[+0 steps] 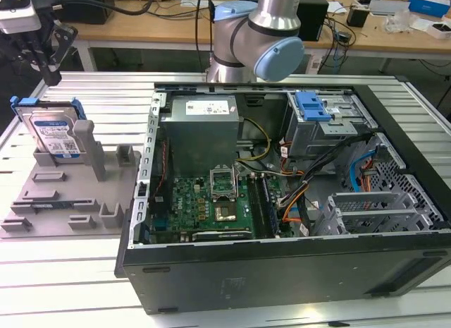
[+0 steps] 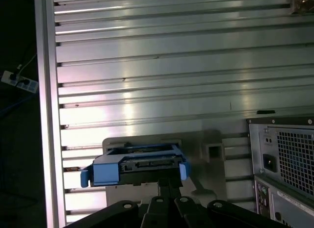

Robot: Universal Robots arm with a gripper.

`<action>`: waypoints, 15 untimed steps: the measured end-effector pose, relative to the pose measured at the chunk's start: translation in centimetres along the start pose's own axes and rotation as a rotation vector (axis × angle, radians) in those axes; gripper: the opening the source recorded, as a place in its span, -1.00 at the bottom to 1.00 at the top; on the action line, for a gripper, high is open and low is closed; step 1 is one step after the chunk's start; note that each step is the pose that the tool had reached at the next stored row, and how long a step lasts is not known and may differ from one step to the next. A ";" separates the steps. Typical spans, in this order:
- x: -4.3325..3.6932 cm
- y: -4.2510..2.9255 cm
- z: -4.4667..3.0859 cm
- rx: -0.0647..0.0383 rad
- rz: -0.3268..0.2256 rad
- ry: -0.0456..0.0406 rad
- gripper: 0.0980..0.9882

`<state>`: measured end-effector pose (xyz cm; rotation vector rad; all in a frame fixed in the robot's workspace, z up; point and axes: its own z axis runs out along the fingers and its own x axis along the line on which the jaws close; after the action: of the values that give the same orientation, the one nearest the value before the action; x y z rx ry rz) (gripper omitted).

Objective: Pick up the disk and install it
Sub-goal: 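Pick up the disk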

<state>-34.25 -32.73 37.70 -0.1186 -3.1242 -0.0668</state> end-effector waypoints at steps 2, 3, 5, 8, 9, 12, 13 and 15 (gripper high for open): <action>0.00 0.00 0.00 0.000 0.000 0.0002 -0.98; 0.00 0.00 0.00 0.000 0.000 0.0002 -0.98; 0.00 0.00 0.00 0.000 0.000 0.0004 -0.98; 0.01 0.00 0.00 0.000 -0.021 0.0014 -0.98; 0.01 0.01 0.01 0.001 -0.058 0.0029 -0.98; 0.01 0.01 0.05 0.002 -0.129 0.0059 -0.98; 0.01 0.01 0.07 0.003 -0.160 0.0072 -0.98; 0.01 0.01 0.12 0.004 -0.226 0.0101 -0.98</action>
<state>-34.26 -32.72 37.58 0.2347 -3.1124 -0.0636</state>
